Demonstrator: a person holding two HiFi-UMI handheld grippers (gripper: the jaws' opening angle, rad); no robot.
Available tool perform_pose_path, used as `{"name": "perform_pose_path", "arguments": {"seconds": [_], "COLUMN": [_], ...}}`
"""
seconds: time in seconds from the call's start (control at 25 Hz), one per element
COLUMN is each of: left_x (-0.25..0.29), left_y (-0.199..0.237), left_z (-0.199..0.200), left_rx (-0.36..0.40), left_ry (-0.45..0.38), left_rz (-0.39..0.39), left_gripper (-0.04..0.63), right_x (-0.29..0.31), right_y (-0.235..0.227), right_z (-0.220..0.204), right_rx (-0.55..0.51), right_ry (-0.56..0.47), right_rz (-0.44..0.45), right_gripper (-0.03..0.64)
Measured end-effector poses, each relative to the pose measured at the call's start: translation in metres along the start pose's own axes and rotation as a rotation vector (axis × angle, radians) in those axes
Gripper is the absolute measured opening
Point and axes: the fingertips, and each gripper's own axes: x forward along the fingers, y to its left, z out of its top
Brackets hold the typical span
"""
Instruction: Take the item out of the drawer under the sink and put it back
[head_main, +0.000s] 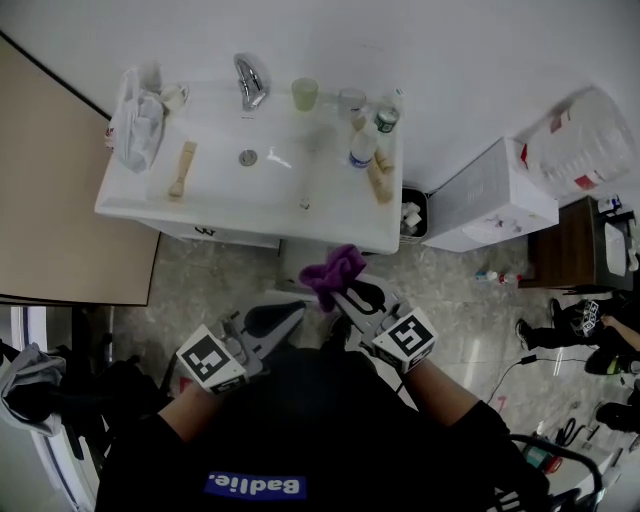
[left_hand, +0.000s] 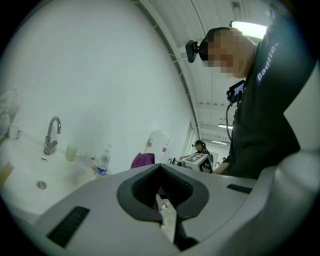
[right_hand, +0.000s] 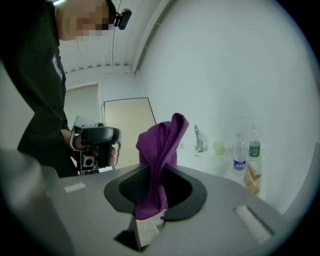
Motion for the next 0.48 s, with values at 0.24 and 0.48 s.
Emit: {"name": "perform_pose_path", "arguments": {"seconds": [0.24,0.48], "left_x": [-0.006,-0.011], "left_y": [0.007,0.014], "left_z": [-0.005,-0.010], "left_rx": [-0.010,-0.014], "left_ry": [-0.006,-0.010], "left_rz": [0.022,0.035], "left_gripper": [-0.011,-0.012], "right_x": [0.028,0.055], "right_y": [-0.005,-0.012], "right_z": [-0.033,-0.072], "right_rx": [-0.022,-0.039], "right_ry": [0.076,0.177], "right_rz": [0.017,0.041], "right_gripper": [0.075,0.075]}}
